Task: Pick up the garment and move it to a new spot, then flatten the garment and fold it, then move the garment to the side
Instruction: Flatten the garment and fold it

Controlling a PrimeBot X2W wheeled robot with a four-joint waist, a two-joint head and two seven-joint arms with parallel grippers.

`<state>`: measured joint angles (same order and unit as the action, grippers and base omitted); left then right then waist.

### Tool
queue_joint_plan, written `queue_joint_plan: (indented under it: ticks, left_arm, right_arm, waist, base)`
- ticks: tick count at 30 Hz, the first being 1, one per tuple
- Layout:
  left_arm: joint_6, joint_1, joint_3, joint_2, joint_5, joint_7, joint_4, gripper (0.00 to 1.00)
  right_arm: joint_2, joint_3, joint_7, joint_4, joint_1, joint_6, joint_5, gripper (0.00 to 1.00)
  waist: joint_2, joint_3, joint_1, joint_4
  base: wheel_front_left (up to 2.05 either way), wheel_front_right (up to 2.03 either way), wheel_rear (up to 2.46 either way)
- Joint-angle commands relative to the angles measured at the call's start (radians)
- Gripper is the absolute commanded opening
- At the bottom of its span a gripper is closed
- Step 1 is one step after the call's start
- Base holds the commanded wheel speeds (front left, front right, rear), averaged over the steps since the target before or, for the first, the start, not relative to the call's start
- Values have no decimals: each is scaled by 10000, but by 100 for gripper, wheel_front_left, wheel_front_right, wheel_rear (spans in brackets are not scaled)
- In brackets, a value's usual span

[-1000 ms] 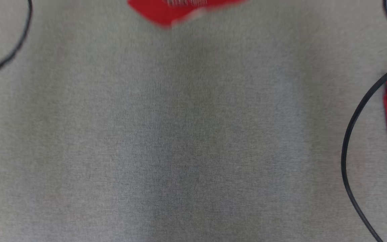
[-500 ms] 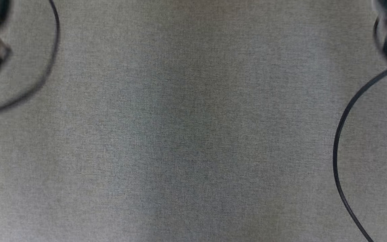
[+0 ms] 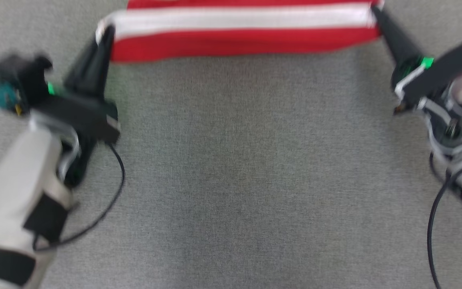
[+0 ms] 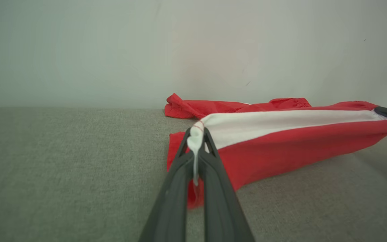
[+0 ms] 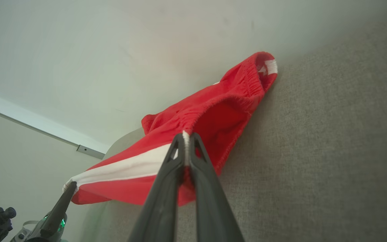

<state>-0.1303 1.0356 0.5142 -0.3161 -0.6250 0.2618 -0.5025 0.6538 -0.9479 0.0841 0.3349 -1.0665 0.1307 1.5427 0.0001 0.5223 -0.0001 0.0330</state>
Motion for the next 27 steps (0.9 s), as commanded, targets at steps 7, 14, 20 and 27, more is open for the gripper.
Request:
queue_joint_plan:
  ticks: [7, 14, 20, 27]
  left_arm:
    - [1, -2823, -362, 105, -855, 40, 489, 0]
    - [1, -4836, -662, 378, -1038, 39, 465, 0]
    - [2, -6269, -1071, 539, -1039, 40, 550, 0]
    - [3, -7468, -1273, 726, -886, 41, 691, 0]
  right_arm:
    - [345, -405, 650, -1031, 2102, -2, 320, 0]
    - [399, -707, 1368, -1237, 3778, -2, 274, 0]
    - [269, -991, 1620, -1171, 5129, -2, 260, 0]
    - [168, -1183, 1724, -1166, 6187, -4, 314, 0]
  waist:
    - [-1, -1669, 1, -128]
    - [-1, -2886, 1, -79]
    - [-1, -3750, 1, -100]
    - [-1, -4356, 1, -113]
  base:
    - [0, 0, 0]
    - [0, 0, 0]
    - [0, 0, 0]
    - [0, 0, 0]
